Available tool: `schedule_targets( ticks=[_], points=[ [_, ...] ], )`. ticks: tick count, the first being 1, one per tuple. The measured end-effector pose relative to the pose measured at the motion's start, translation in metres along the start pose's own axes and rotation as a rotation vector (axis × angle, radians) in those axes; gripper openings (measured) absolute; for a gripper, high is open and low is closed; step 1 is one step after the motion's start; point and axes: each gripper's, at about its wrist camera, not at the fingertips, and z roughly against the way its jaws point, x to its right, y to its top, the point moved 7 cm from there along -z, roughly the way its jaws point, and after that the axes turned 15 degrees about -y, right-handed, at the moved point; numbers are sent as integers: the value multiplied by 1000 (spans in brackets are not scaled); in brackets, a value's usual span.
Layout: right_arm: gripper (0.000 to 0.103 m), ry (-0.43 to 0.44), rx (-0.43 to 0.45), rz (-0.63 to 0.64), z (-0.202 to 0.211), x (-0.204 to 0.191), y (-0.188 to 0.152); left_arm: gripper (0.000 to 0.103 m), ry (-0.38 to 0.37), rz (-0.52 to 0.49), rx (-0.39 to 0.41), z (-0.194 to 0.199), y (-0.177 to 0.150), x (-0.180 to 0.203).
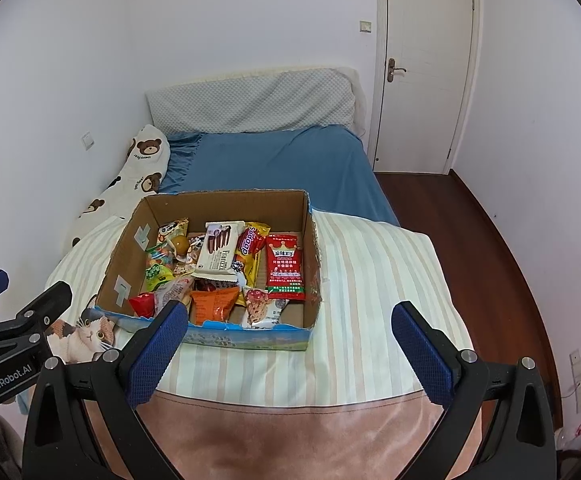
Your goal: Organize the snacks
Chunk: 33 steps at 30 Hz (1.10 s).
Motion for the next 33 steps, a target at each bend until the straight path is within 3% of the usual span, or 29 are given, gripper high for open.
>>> schedule_targets(
  ticks=[33],
  points=[
    [103,4,7,2,12,6,-4,103,-16,-8,-1,1,-4,6]
  ],
)
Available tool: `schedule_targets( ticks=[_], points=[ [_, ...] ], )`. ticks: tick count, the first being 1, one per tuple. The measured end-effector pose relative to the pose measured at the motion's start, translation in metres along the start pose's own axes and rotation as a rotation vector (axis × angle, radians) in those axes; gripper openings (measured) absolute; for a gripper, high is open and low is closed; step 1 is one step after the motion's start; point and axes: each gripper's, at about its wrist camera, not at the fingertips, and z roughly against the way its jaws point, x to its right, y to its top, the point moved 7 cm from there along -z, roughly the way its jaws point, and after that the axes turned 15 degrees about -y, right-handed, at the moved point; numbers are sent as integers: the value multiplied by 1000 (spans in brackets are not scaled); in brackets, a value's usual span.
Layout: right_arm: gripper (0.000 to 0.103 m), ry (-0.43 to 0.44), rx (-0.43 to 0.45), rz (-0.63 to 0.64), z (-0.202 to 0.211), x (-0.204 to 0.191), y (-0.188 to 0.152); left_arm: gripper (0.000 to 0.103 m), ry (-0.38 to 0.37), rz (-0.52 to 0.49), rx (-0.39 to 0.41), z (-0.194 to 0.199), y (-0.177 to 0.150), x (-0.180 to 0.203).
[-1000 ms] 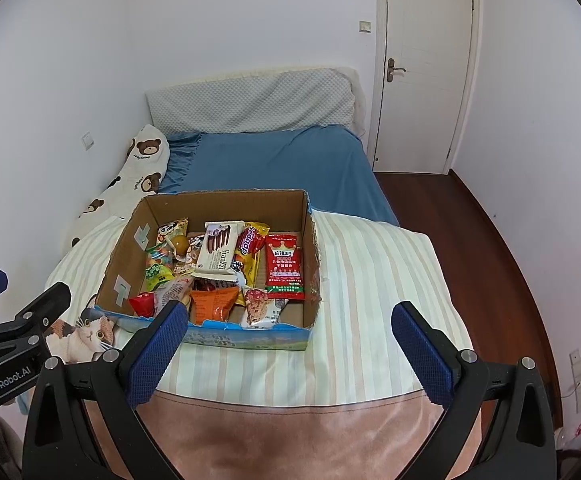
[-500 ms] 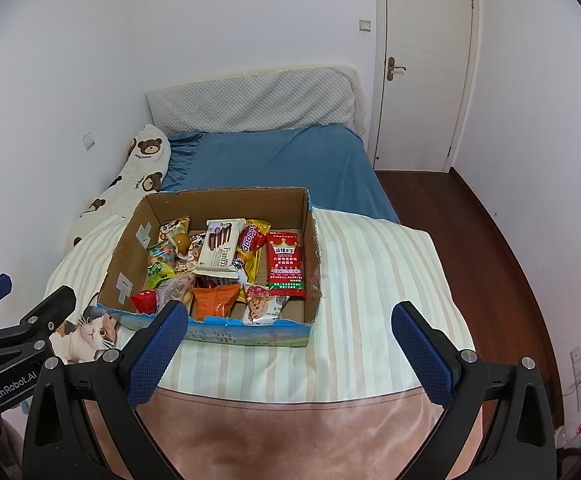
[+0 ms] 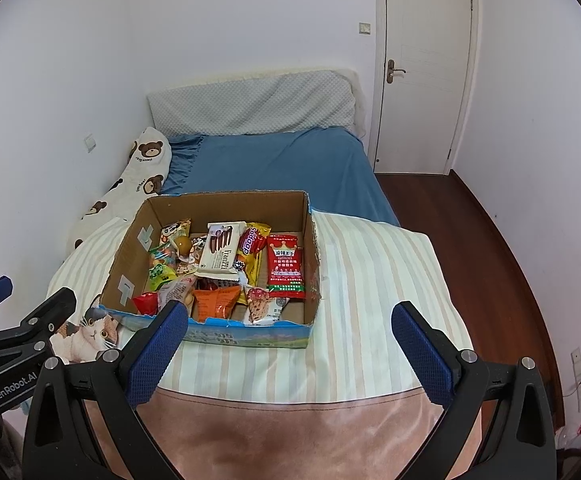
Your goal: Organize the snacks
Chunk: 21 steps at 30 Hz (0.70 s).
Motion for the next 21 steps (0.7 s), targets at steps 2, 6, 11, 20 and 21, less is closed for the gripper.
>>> schedule_targets(
  ticks=[2,6,11,20,21],
  points=[
    [103,0,-1,-3,2,1,0,103,0,-2,-1,0,0,1],
    [103,0,0,-2,2,1,0,103,1,-1,1,1,0,1],
    [103,0,0,-4,2,1,0,103,0,0,1,1,-1,1],
    [103,0,1,-3,2,1,0,103,5,2,5,3,1,2],
    [103,0,1,-3,2,1,0,103,4,1,4,3,1,2]
  ],
)
